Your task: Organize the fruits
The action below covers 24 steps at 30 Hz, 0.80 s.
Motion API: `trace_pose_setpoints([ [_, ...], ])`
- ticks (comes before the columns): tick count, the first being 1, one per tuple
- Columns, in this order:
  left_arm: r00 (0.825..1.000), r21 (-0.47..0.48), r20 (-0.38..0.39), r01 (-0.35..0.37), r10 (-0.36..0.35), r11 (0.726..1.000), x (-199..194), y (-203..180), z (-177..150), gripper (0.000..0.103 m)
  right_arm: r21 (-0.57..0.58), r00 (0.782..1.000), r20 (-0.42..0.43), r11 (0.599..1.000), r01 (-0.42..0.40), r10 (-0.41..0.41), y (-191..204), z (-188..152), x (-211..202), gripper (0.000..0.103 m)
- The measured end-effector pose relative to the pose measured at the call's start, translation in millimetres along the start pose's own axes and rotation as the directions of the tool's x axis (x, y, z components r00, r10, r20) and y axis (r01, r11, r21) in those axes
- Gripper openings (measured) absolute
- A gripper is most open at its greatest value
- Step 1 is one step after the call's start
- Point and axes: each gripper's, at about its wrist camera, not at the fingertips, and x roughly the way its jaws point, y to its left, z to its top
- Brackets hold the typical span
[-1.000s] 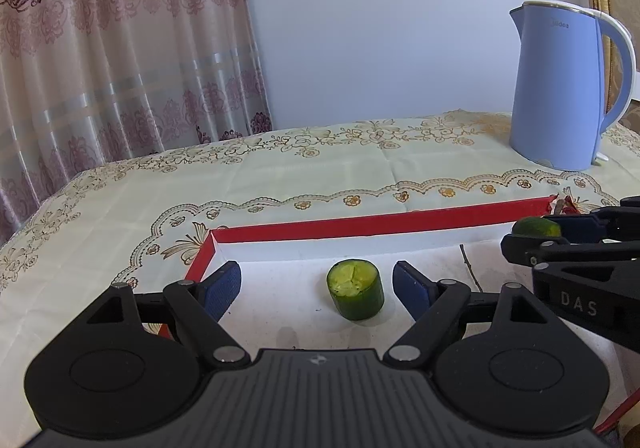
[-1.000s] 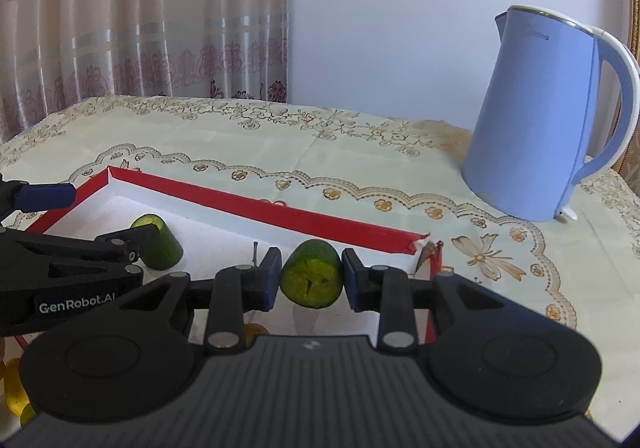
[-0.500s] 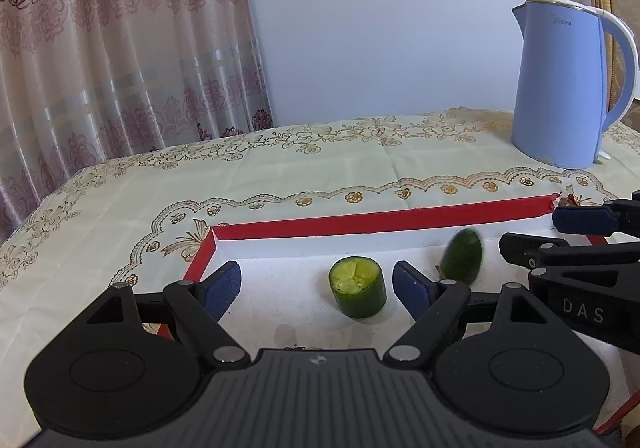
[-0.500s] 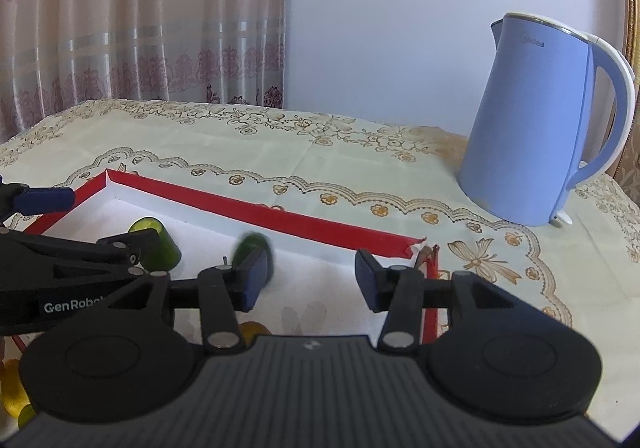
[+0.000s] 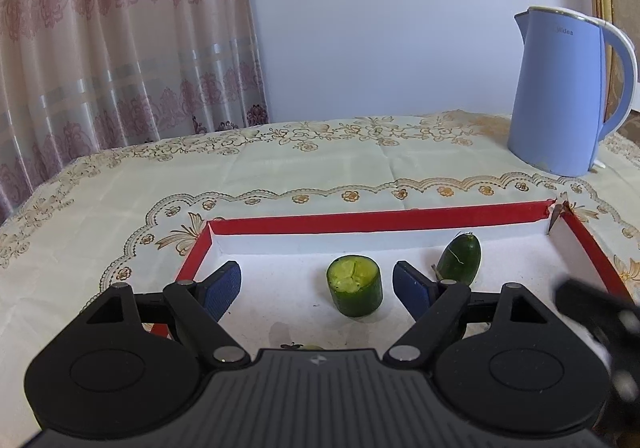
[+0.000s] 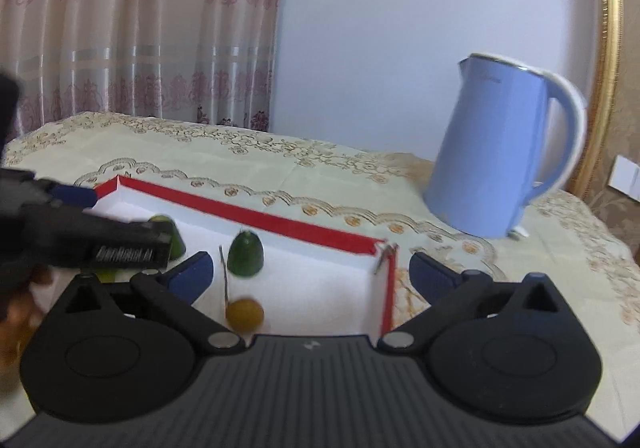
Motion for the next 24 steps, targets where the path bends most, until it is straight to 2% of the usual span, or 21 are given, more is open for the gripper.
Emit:
trace_pose_setpoints([
  [6, 1.000, 0.005, 0.020, -0.006, 0.006, 1.000, -3, -1, -1, 0.084, 0.076, 1.000, -0.006, 0.997, 0.021, -0.021, -1, -31, -42, 0.103],
  [10, 0.999, 0.017, 0.030, -0.015, 0.014, 1.000, -4, -4, -3, 0.093, 0.169, 1.000, 0.005, 0.986, 0.011, -0.012, -5, -50, -61, 0.103],
  [14, 0.999, 0.025, 0.031, -0.021, 0.020, 0.999, -3, -5, -3, 0.094, 0.264, 1.000, 0.003, 0.965, -0.015, 0.014, -17, -64, -69, 0.103],
  [19, 0.999, 0.026, 0.023, -0.026, 0.026, 0.999, -2, -6, -4, 0.094, 0.331, 1.000, -0.012, 0.943, 0.029, -0.026, -26, -75, -67, 0.103],
  [24, 0.999, 0.027, 0.023, -0.027, 0.026, 0.999, -2, -5, -4, 0.094, 0.343, 0.998, -0.026, 0.937, 0.059, -0.053, -24, -85, -66, 0.103],
])
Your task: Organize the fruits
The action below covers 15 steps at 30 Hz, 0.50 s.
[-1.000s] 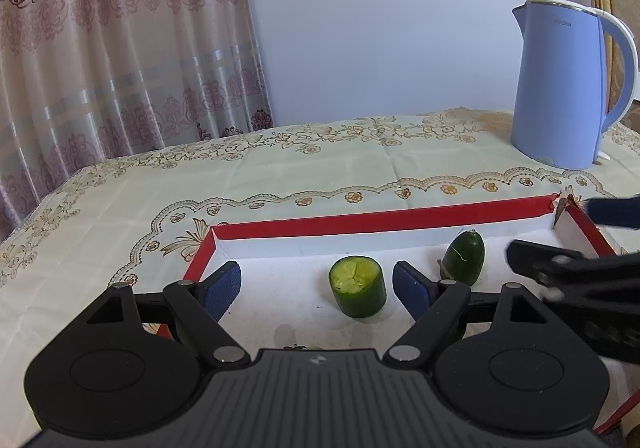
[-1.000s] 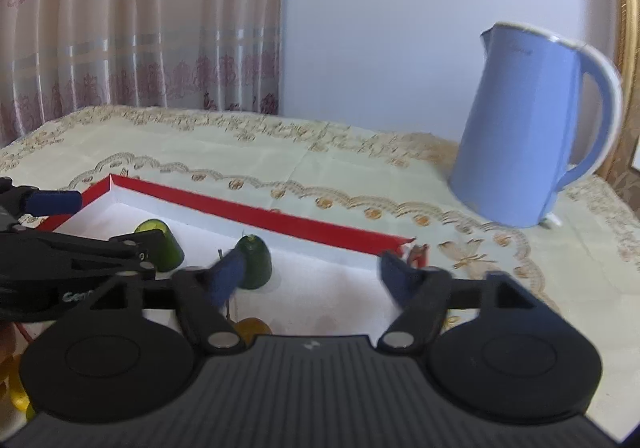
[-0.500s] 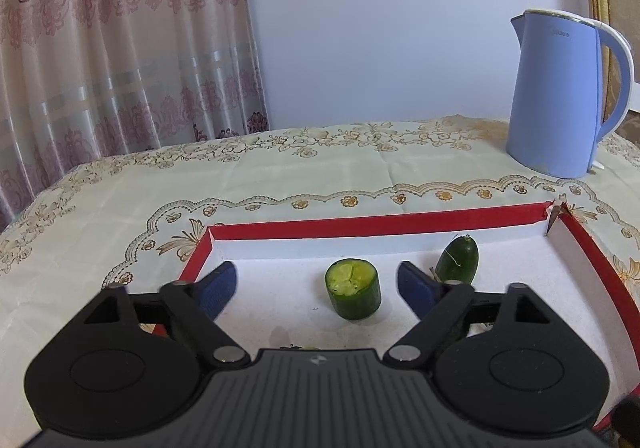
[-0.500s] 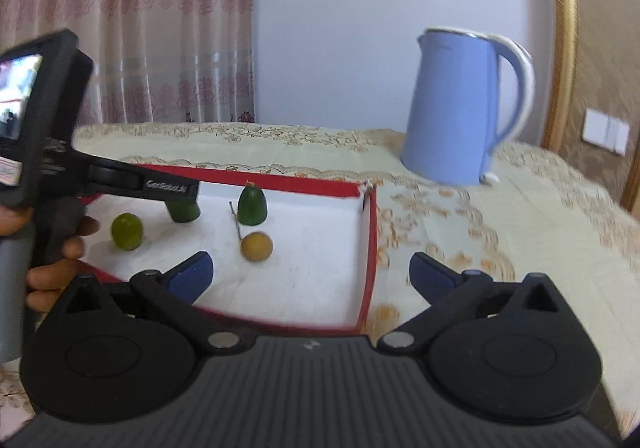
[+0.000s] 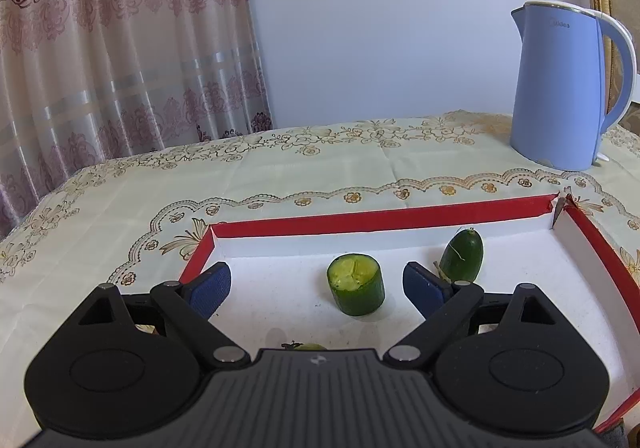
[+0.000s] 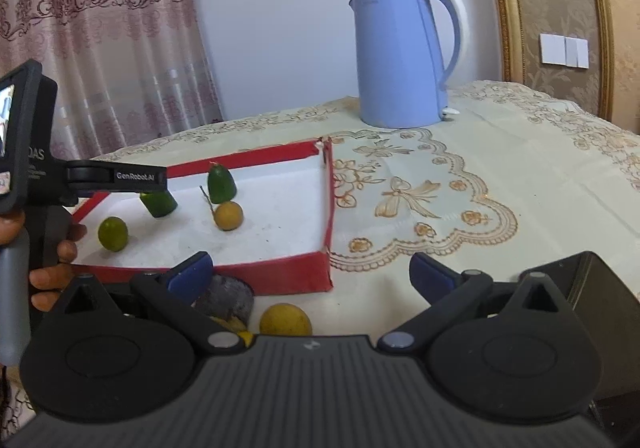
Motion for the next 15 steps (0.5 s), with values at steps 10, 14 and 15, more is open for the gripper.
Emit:
trace_pose_setpoints([
  [10, 0.999, -0.005, -0.003, -0.042, 0.042, 0.999, -2, -1, 0, 0.094, 0.076, 0.997, 0.037, 0.994, -0.077, 0.075, -14, -1, -6, 0.103],
  [14, 0.999, -0.026, -0.006, -0.036, 0.036, 0.999, -16, 6, -3, 0.094, 0.078, 0.997, 0.033, 0.994, -0.079, 0.077, -14, -1, -4, 0.103],
  [15, 0.999, -0.034, 0.000, -0.037, 0.037, 0.999, -24, 10, -4, 0.094, 0.077, 0.996, 0.029, 0.994, -0.081, 0.079, -14, -1, -4, 0.103],
])
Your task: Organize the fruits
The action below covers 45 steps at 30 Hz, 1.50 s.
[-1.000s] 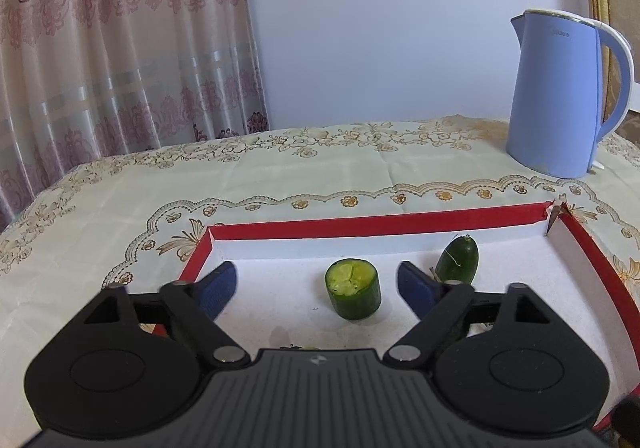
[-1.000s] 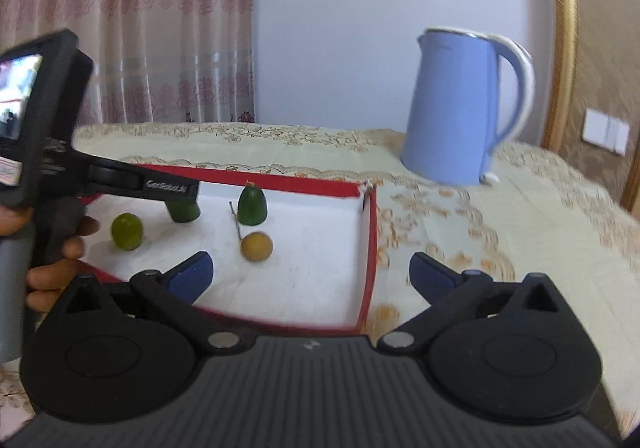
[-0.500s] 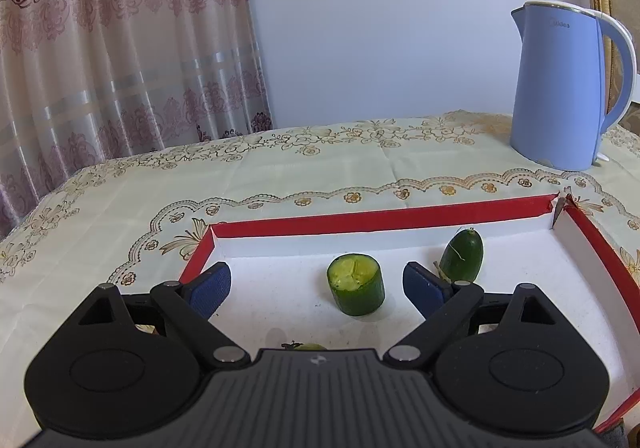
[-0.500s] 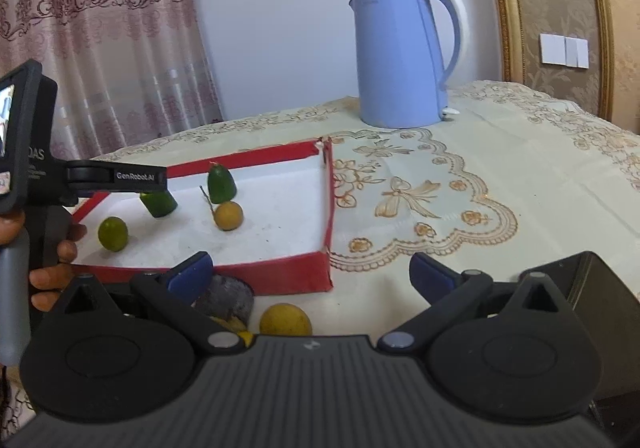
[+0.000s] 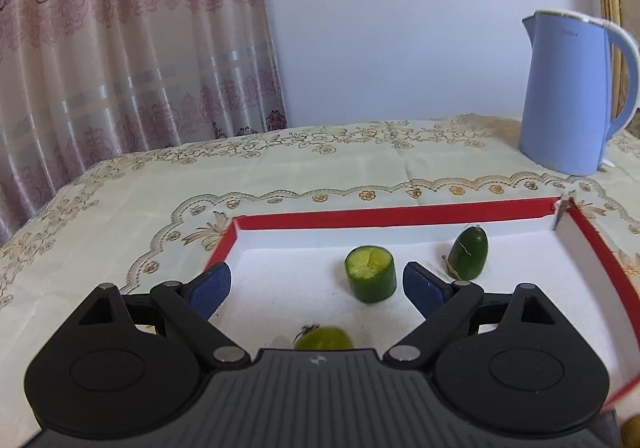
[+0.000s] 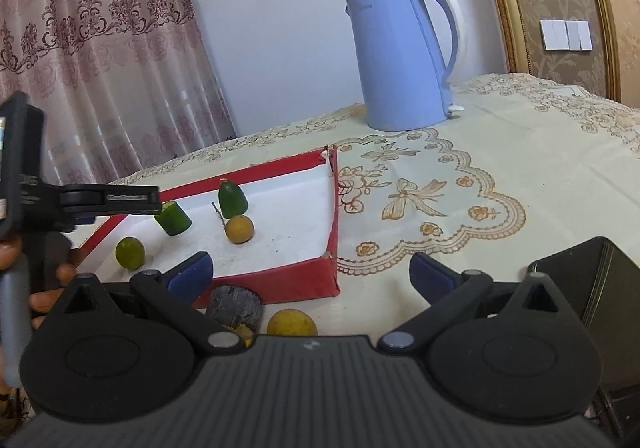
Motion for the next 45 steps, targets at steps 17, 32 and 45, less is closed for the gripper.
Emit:
trace_pose_setpoints([
  [17, 0.992, -0.073, 0.081, 0.099, -0.093, 0.992, -87, 49, -76, 0.094, 0.021, 1.000, -0.011, 1.000, -0.013, 0.013, -3, 0, 2, 0.103],
  [32, 0.989, -0.202, -0.052, 0.124, -0.137, 0.972, -62, 66, -87, 0.095, 0.028, 0.999, -0.035, 0.999, -0.019, 0.020, -4, 0, 5, 0.103],
  [45, 0.992, -0.009, 0.003, 0.124, -0.124, 0.992, -74, 34, -84, 0.097, 0.039, 0.999, -0.040, 0.999, -0.022, 0.024, -6, 0, 6, 0.103],
])
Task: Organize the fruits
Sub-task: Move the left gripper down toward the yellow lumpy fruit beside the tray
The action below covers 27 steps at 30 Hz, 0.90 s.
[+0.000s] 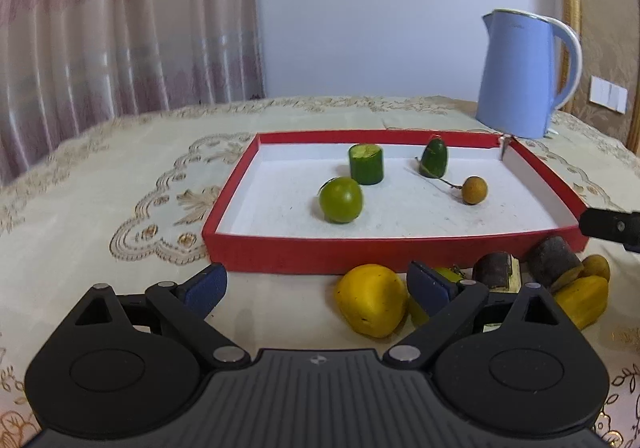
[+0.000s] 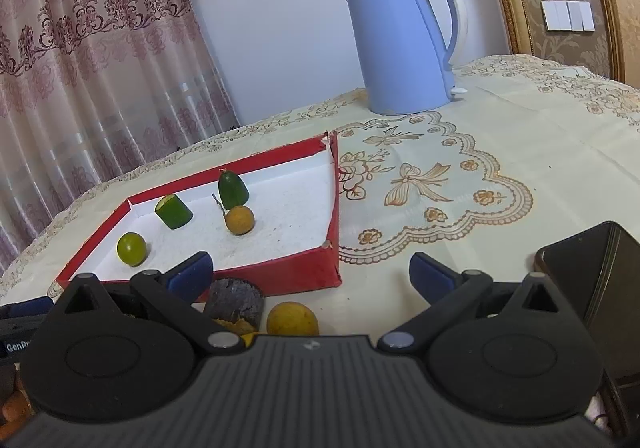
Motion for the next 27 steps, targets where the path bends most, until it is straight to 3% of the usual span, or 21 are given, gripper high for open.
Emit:
trace_pose_setpoints([
  [5, 0.993, 0.043, 0.018, 0.112, -0.113, 0.993, -7, -8, 1, 0.100, 0.002, 1.000, 0.001, 1.000, -0.002, 0.002, -1, 0, 0, 0.103],
  [8, 0.999, 0.028, 0.020, 0.027, -0.027, 0.999, 0, -9, 3, 0.100, 0.004, 1.000, 0.001, 1.000, -0.003, 0.003, -1, 0, 0, 0.103],
  [11, 0.996, 0.006, -0.054, -0.072, 0.073, 0.997, 16, 0, 8, 0.102, 0.006, 1.000, 0.001, 1.000, -0.005, 0.005, -1, 0, 0, 0.103],
  [14, 0.994, -0.066, -0.106, 0.008, -0.015, 0.998, 21, 10, 9, 0.102, 0.006, 1.000, 0.002, 1.000, -0.007, 0.007, -1, 0, 0, 0.103],
  [16, 0.994, -0.020, -0.108, 0.020, -0.022, 1.000, 21, 1, 9, 0.102, 0.007, 1.000, 0.001, 1.000, -0.008, 0.008, -1, 0, 0, 0.103],
  [19, 0.995, 0.104, -0.099, -0.023, 0.033, 0.994, 21, -23, 5, 0.102, 0.008, 1.000, 0.001, 1.000, -0.008, 0.008, -1, 0, 0, 0.103],
  [21, 0.988, 0.153, -0.097, -0.101, 0.117, 0.983, 24, -33, 4, 0.102, 0.009, 1.000, 0.001, 1.000, -0.009, 0.009, -1, 0, -1, 0.103],
  [22, 0.986, 0.155, -0.088, -0.124, 0.139, 0.980, 24, -33, 4, 0.102, 0.011, 1.000, 0.001, 1.000, -0.010, 0.010, -1, 0, -1, 0.103],
  [25, 0.988, 0.101, -0.106, -0.102, 0.113, 0.990, 24, -20, 4, 0.103, 0.013, 1.000, 0.001, 1.000, -0.011, 0.011, -1, 0, -1, 0.103],
  [27, 0.981, 0.058, -0.114, -0.149, 0.155, 0.987, 24, -9, 3, 0.102, 0.012, 1.000, 0.001, 1.000, -0.011, 0.011, 0, 0, -1, 0.103],
])
